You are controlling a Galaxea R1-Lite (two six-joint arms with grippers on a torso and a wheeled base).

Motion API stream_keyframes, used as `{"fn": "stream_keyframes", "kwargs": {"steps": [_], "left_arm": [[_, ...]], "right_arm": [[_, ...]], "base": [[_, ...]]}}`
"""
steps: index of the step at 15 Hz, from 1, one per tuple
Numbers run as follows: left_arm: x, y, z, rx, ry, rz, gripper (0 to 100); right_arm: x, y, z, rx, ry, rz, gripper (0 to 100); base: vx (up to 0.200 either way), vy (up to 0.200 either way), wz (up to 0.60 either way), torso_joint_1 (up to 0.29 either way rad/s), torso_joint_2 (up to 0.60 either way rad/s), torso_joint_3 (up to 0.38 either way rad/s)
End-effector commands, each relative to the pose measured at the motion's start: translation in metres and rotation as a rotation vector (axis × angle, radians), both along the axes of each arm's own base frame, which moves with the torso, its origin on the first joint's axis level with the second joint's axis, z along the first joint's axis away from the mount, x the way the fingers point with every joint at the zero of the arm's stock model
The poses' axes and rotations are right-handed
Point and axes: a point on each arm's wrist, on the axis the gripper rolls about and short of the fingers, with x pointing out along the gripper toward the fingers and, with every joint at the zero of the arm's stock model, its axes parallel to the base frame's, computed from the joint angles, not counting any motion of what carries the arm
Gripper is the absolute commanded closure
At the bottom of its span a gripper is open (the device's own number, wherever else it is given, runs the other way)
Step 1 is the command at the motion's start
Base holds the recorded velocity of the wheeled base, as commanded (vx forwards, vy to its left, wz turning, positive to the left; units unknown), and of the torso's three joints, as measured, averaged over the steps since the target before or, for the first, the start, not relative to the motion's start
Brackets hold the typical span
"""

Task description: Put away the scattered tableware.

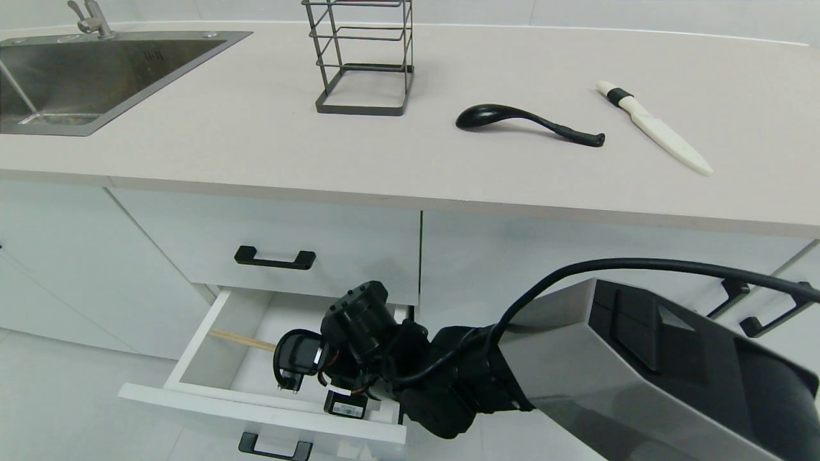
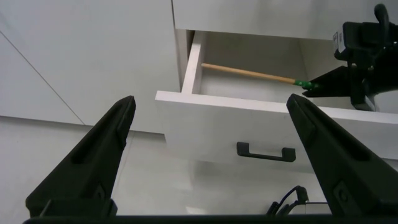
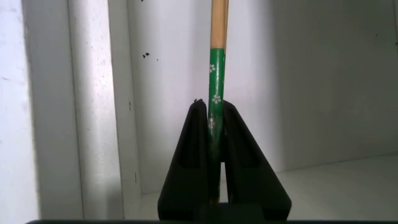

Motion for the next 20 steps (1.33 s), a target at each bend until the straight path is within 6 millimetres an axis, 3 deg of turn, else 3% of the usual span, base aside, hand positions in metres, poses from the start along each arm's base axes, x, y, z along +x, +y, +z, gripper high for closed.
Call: {"fn": "stream_keyframes", "kwargs": {"steps": [1, 7, 13, 19, 20], "left_arm": [[0.0, 0.0, 0.0, 0.0, 0.001, 0.0, 0], [0.0, 0.0, 0.0, 0.0, 0.001, 0.0, 0], [0.0, 0.0, 0.0, 0.0, 0.001, 0.0, 0], [0.0, 0.0, 0.0, 0.0, 0.001, 0.0, 0], [0.0, 0.0, 0.0, 0.0, 0.001, 0.0, 0]], "right_arm": [[-0.001, 0.0, -0.003, -0.007, 0.004, 0.001, 100], [0.01, 0.014, -0.027, -0.012, -0.002, -0.009, 100], [0.012, 0.016, -0.043, -0.033, 0.009, -0.009, 100], [0.015, 0.019, -0.03, 0.001, -0.012, -0.011, 100], [0.014, 0.018, -0.029, -0.012, -0.004, -0.011, 0]], "base": [[0.0, 0.0, 0.0, 0.0, 0.0, 0.0], [0.0, 0.0, 0.0, 0.0, 0.0, 0.0], [0.0, 0.0, 0.0, 0.0, 0.0, 0.0], [0.0, 0.0, 0.0, 0.0, 0.0, 0.0], [0.0, 0.0, 0.0, 0.0, 0.0, 0.0]]}}
